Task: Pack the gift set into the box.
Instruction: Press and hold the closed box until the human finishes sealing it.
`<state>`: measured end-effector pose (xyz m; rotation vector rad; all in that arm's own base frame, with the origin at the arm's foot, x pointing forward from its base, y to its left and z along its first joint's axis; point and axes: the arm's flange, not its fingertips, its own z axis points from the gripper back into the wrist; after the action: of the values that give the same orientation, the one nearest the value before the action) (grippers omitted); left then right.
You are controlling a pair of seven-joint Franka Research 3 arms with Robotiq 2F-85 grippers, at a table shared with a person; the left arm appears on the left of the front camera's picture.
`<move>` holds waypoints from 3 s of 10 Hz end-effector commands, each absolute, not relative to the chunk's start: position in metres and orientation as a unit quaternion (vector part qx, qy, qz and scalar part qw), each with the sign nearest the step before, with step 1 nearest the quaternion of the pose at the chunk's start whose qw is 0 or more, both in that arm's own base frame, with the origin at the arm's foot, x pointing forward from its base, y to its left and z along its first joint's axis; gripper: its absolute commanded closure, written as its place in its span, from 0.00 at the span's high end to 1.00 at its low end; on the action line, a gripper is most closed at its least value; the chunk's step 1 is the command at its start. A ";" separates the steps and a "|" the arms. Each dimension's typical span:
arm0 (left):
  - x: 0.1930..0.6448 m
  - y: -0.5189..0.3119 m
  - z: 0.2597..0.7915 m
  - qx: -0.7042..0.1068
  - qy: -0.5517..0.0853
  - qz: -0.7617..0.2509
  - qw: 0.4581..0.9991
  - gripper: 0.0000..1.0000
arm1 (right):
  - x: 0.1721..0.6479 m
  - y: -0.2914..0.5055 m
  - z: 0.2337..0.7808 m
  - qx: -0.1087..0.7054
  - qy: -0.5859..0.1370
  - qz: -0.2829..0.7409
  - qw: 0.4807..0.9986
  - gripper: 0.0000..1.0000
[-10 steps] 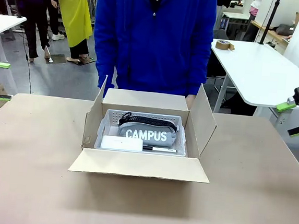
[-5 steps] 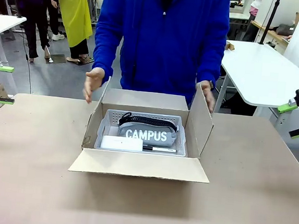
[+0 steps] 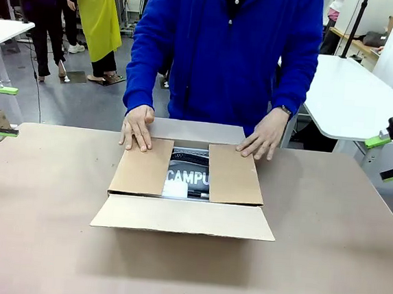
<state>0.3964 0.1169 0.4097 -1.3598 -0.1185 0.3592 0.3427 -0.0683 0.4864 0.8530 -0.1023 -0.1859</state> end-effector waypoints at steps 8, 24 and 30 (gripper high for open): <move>0.394 0.116 0.412 -0.626 -0.056 0.171 0.759 1.00 | 0.343 -0.066 0.486 0.420 -0.055 -0.098 0.901 1.00; 0.394 0.116 0.412 -0.626 -0.056 0.171 0.759 1.00 | 0.343 -0.066 0.486 0.420 -0.055 -0.098 0.901 1.00; 0.447 -0.089 0.411 -0.593 -0.139 -0.336 0.718 1.00 | 0.376 0.159 0.477 0.359 -0.198 0.480 0.776 1.00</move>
<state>0.4308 -0.0905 0.4377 -1.2147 -0.1563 -0.4496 0.3608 0.1441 0.5015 0.6542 -0.2408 0.5392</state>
